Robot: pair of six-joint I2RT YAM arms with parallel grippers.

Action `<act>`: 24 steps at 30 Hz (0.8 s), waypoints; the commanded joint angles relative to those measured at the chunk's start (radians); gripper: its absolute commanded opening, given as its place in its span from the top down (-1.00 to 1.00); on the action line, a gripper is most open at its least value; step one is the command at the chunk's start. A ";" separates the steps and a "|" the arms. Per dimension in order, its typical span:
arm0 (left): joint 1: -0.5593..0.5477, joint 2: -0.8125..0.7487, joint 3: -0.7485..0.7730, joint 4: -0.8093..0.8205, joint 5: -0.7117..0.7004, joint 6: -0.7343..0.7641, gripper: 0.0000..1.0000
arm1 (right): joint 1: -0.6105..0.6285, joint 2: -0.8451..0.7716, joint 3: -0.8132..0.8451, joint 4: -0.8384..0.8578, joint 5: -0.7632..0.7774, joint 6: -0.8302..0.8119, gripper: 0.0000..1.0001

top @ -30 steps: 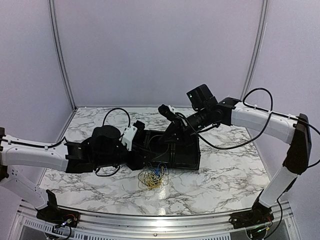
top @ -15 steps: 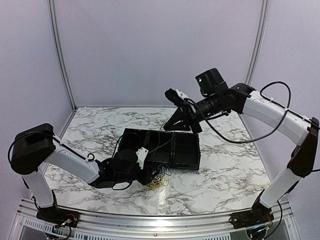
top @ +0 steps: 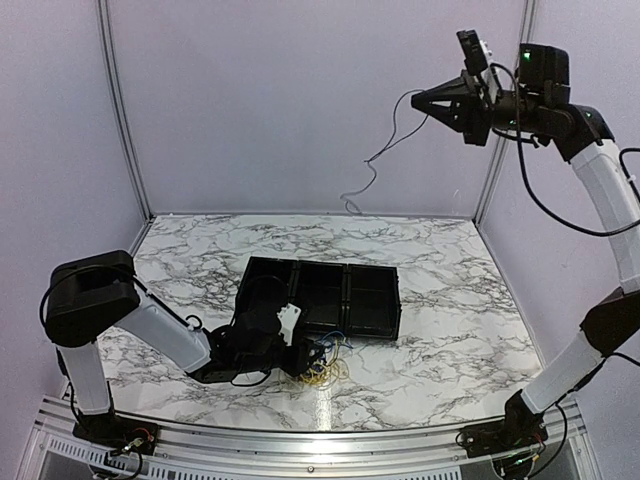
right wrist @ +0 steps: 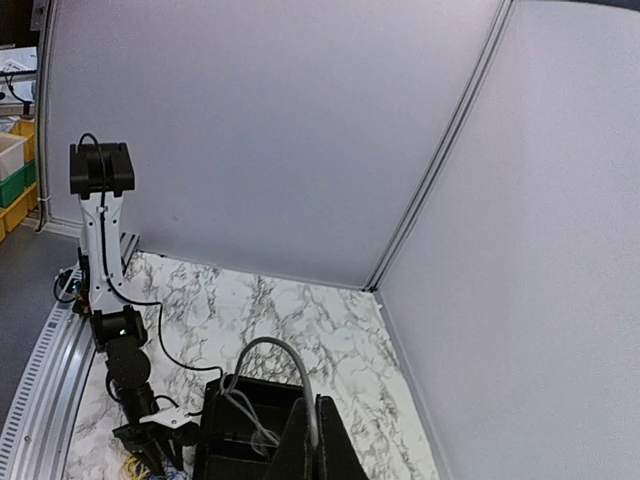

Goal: Untangle the cables

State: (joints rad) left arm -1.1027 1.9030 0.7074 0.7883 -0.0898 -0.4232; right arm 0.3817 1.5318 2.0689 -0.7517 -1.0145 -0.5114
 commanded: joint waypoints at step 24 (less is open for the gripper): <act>-0.020 -0.472 -0.115 -0.041 -0.120 0.021 -0.03 | -0.145 -0.159 -0.507 0.218 0.007 0.076 1.00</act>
State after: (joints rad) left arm -1.1194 1.5078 0.6209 0.7788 -0.1623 -0.4152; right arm 0.2417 1.4117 1.6112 -0.5518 -1.0435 -0.3931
